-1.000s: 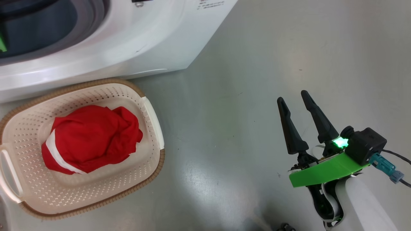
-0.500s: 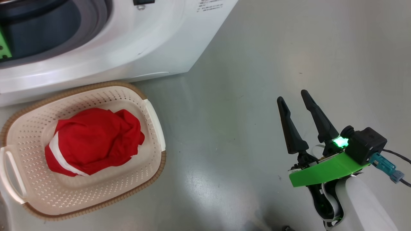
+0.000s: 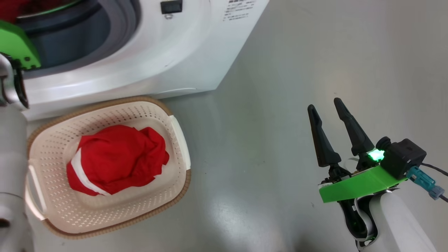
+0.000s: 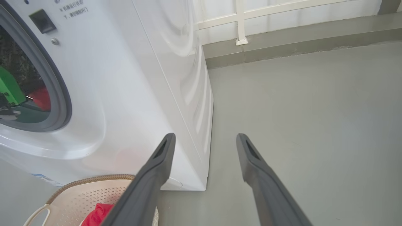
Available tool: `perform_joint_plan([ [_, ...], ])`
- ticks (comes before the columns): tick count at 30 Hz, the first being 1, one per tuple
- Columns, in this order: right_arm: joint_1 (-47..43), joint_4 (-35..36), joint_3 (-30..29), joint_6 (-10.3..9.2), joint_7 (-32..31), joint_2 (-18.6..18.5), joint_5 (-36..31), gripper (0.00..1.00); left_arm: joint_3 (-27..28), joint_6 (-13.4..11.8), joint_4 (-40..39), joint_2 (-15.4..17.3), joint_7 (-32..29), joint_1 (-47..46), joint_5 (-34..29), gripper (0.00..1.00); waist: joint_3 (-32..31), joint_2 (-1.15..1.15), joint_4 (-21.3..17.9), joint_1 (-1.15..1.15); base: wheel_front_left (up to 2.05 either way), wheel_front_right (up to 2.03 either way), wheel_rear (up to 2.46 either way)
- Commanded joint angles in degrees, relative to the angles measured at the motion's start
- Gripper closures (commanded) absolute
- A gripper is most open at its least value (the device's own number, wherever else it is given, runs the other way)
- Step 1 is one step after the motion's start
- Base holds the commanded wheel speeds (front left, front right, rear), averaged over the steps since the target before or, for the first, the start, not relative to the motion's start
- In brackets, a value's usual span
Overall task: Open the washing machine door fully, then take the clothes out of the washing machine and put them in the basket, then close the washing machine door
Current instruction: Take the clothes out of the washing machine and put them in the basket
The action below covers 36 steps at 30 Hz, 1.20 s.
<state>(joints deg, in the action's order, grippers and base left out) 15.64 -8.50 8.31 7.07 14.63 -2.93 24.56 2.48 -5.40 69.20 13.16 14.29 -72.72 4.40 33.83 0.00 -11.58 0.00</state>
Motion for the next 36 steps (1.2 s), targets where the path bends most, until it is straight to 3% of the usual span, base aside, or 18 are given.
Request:
perform_joint_plan([
  [1,-1.0,1.0,1.1,0.42,0.4,0.0,-0.6,0.00,1.1,0.7,-3.8,2.0,0.7,2.0,0.7,1.00,-1.2,0.00,1.1,0.00,0.00,0.00,0.00],
  [11,-2.9,0.6,-0.1,0.42,0.4,0.0,-1.9,0.00,3.4,2.4,-19.3,-1.4,0.7,12.2,2.6,1.00,-4.4,0.00,3.7,0.00,0.00,0.00,0.00],
  [25,-4.8,0.5,-1.3,0.42,0.4,0.0,-3.0,0.00,7.4,6.6,-40.1,-7.8,0.7,27.4,2.0,1.00,-7.4,0.00,6.6,0.00,0.00,0.00,0.00],
  [36,-5.5,0.8,-2.1,0.42,0.4,-0.2,-3.1,0.00,8.5,8.2,-54.0,-10.1,0.7,36.2,1.8,1.00,-7.8,0.00,8.0,0.00,0.00,0.00,0.00],
])
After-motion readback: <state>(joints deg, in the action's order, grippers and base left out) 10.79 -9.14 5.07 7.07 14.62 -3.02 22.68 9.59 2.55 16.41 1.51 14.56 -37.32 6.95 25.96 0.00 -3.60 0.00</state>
